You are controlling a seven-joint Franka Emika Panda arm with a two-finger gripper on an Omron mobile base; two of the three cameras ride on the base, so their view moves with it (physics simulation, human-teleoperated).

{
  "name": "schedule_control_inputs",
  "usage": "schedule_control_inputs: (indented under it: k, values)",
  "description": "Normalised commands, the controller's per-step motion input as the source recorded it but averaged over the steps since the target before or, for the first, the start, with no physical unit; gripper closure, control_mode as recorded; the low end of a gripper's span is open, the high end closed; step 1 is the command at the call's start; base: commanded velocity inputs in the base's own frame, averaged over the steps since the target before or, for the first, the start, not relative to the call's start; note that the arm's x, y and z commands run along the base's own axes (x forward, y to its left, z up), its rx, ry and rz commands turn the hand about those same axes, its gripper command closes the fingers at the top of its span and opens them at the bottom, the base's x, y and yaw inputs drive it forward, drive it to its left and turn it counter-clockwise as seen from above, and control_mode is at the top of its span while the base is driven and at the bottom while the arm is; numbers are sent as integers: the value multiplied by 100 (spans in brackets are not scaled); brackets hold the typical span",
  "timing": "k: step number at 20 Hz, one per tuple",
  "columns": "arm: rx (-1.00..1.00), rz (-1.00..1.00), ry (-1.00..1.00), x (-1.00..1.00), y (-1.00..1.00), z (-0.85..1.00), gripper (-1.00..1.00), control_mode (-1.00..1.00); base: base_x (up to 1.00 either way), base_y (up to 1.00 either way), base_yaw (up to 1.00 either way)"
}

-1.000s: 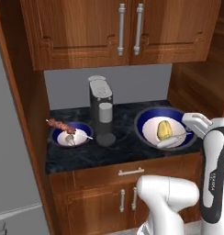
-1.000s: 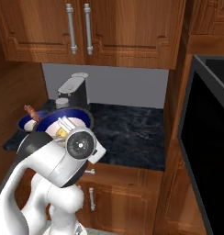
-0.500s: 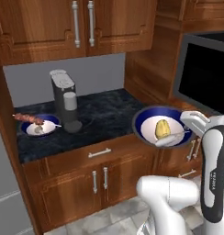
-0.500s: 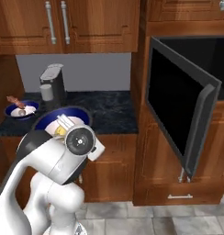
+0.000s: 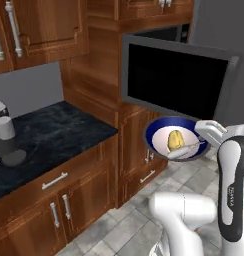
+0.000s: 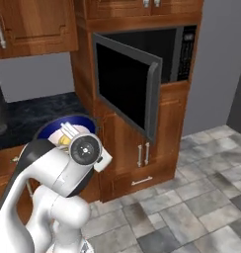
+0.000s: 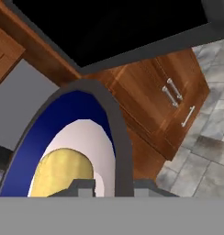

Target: Place the bowl containing the potato and fish in the microwave. Close the microwave door and press the start button to microwave the meal.

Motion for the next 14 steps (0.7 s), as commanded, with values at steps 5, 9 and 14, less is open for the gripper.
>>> schedule_control_inputs:
  k: [5, 9, 14]
  values:
    - [0, 0, 0, 0, 0, 0, 100, 100, -1, -55, -58]
    - [0, 0, 0, 0, 0, 0, 100, 100, 9, -63, -51]
    - [0, 0, 0, 0, 0, 0, 100, 100, 43, -70, -39]
